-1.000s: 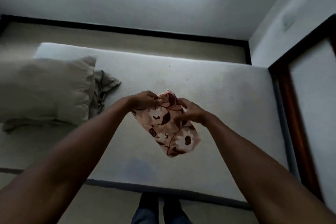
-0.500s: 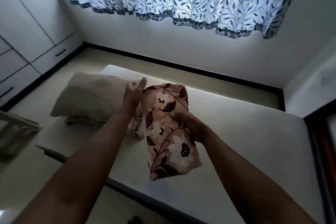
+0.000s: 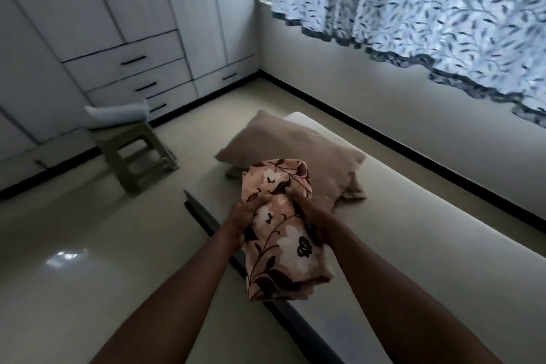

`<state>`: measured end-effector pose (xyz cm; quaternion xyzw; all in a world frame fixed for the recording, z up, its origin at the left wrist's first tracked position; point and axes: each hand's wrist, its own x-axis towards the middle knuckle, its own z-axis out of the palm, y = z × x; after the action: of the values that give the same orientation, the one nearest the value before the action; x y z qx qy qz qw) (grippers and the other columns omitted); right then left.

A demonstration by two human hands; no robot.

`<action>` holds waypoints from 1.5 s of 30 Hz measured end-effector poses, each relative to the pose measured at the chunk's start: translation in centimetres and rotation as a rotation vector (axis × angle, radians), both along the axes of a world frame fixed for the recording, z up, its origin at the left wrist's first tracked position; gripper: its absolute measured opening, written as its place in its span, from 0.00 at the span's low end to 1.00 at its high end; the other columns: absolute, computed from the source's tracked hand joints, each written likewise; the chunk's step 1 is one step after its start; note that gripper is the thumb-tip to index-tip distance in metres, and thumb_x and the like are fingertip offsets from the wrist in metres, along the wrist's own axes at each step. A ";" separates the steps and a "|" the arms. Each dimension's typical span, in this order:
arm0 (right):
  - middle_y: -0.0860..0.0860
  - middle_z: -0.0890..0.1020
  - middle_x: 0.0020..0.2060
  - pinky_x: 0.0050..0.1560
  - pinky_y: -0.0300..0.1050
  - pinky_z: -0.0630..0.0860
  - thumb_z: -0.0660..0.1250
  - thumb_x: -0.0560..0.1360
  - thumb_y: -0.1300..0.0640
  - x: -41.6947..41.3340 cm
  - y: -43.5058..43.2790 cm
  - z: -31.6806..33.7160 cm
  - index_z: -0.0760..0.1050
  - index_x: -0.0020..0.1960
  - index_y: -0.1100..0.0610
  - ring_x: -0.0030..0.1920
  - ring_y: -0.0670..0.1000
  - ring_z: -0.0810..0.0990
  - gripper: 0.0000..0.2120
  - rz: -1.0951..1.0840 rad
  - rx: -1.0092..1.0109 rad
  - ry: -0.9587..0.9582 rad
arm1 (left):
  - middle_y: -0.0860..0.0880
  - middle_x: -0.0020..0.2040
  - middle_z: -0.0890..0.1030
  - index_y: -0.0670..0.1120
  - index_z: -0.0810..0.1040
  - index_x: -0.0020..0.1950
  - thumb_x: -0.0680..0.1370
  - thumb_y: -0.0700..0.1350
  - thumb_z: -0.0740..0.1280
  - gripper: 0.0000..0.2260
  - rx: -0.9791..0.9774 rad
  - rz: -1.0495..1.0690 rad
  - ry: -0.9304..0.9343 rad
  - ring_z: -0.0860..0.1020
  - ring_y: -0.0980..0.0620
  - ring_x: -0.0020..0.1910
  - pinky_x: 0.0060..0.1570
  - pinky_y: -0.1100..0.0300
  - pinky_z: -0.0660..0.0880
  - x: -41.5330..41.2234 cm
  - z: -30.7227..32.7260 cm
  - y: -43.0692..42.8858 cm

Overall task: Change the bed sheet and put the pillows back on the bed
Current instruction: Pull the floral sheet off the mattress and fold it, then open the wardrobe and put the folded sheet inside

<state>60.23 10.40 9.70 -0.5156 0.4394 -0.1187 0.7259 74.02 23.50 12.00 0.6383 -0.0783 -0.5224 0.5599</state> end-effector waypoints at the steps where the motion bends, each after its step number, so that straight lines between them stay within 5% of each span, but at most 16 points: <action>1: 0.56 0.87 0.49 0.56 0.59 0.83 0.80 0.59 0.32 2.8 0.8 0.1 0.84 0.56 0.56 0.51 0.57 0.87 0.35 0.025 -0.014 0.020 | 0.39 0.51 0.86 0.41 0.82 0.60 0.71 0.50 0.79 0.22 -0.006 0.050 -0.023 0.85 0.39 0.50 0.54 0.39 0.81 2.6 0.1 1.3; 3: 0.56 0.87 0.49 0.55 0.57 0.84 0.79 0.58 0.31 7.7 2.2 0.4 0.84 0.55 0.57 0.50 0.56 0.87 0.36 0.056 -0.028 0.032 | 0.39 0.51 0.86 0.41 0.82 0.61 0.65 0.52 0.82 0.29 0.003 0.095 -0.062 0.85 0.39 0.50 0.54 0.39 0.81 7.0 0.7 3.6; 11: 0.59 0.86 0.50 0.55 0.55 0.83 0.70 0.75 0.38 26.1 6.2 3.6 0.83 0.55 0.61 0.51 0.57 0.86 0.26 0.179 -0.088 -0.031 | 0.38 0.50 0.86 0.40 0.83 0.58 0.71 0.49 0.78 0.20 -0.025 0.300 -0.068 0.85 0.38 0.50 0.45 0.48 0.83 22.9 3.8 9.5; 15: 0.60 0.86 0.49 0.56 0.58 0.83 0.69 0.74 0.34 33.8 5.6 3.1 0.83 0.54 0.62 0.51 0.60 0.86 0.30 0.258 -0.109 -0.019 | 0.38 0.54 0.85 0.40 0.83 0.61 0.66 0.53 0.81 0.28 -0.004 0.346 -0.056 0.85 0.38 0.53 0.54 0.42 0.82 30.0 2.9 9.7; 19: 0.60 0.87 0.47 0.50 0.53 0.84 0.69 0.77 0.38 42.6 3.8 1.6 0.83 0.52 0.63 0.48 0.58 0.86 0.26 0.320 -0.097 -0.004 | 0.39 0.50 0.86 0.41 0.83 0.58 0.73 0.48 0.77 0.18 0.011 0.411 -0.091 0.86 0.42 0.45 0.39 0.52 0.83 37.4 2.7 8.4; 22: 0.61 0.87 0.47 0.54 0.60 0.83 0.70 0.76 0.39 49.8 2.4 1.1 0.84 0.52 0.62 0.49 0.62 0.86 0.25 0.331 -0.106 0.044 | 0.41 0.45 0.87 0.40 0.83 0.55 0.74 0.46 0.76 0.14 0.058 0.465 -0.134 0.85 0.45 0.38 0.34 0.56 0.82 43.9 3.3 7.3; 24: 0.61 0.87 0.47 0.54 0.64 0.82 0.69 0.75 0.37 55.1 1.2 1.6 0.84 0.52 0.61 0.50 0.63 0.86 0.26 0.353 -0.093 0.051 | 0.40 0.47 0.87 0.40 0.83 0.57 0.73 0.47 0.77 0.16 0.058 0.486 -0.170 0.86 0.43 0.42 0.37 0.55 0.83 49.1 3.9 6.4; 28: 0.60 0.86 0.48 0.49 0.56 0.83 0.67 0.78 0.38 61.0 -0.5 3.9 0.83 0.52 0.60 0.48 0.60 0.86 0.24 0.375 -0.129 0.039 | 0.39 0.52 0.86 0.40 0.83 0.59 0.72 0.49 0.78 0.19 0.044 0.494 -0.181 0.84 0.38 0.51 0.53 0.45 0.82 54.4 5.2 4.8; 32: 0.60 0.86 0.48 0.50 0.58 0.83 0.66 0.78 0.39 70.6 -3.3 5.1 0.83 0.51 0.60 0.50 0.62 0.86 0.23 0.384 -0.154 0.061 | 0.38 0.53 0.85 0.41 0.83 0.57 0.72 0.51 0.78 0.19 0.059 0.510 -0.162 0.84 0.38 0.52 0.55 0.44 0.81 64.1 5.5 2.7; 37: 0.61 0.86 0.48 0.50 0.57 0.83 0.65 0.80 0.41 81.2 -6.5 4.8 0.82 0.51 0.61 0.45 0.58 0.85 0.22 0.333 -0.200 0.041 | 0.39 0.54 0.85 0.43 0.84 0.57 0.59 0.58 0.82 0.32 0.018 0.444 -0.195 0.82 0.35 0.57 0.61 0.36 0.77 76.4 3.7 -0.9; 42: 0.64 0.85 0.50 0.52 0.59 0.82 0.63 0.81 0.42 90.0 -10.1 4.5 0.82 0.52 0.63 0.44 0.59 0.84 0.24 0.237 -0.210 0.107 | 0.39 0.53 0.86 0.42 0.83 0.57 0.68 0.55 0.79 0.24 0.048 0.333 -0.169 0.84 0.37 0.53 0.56 0.42 0.81 86.7 4.1 -5.3; 45: 0.62 0.85 0.47 0.47 0.54 0.82 0.63 0.81 0.42 93.6 -12.7 5.1 0.82 0.52 0.62 0.42 0.56 0.83 0.23 0.160 -0.211 0.119 | 0.36 0.55 0.84 0.40 0.83 0.59 0.59 0.60 0.81 0.35 0.046 0.244 -0.151 0.83 0.35 0.55 0.59 0.36 0.78 92.5 4.2 -8.9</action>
<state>153.86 -2.29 14.79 -0.6288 0.4241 -0.0751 0.6474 166.49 14.59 16.22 0.6931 -0.0301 -0.4027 0.5971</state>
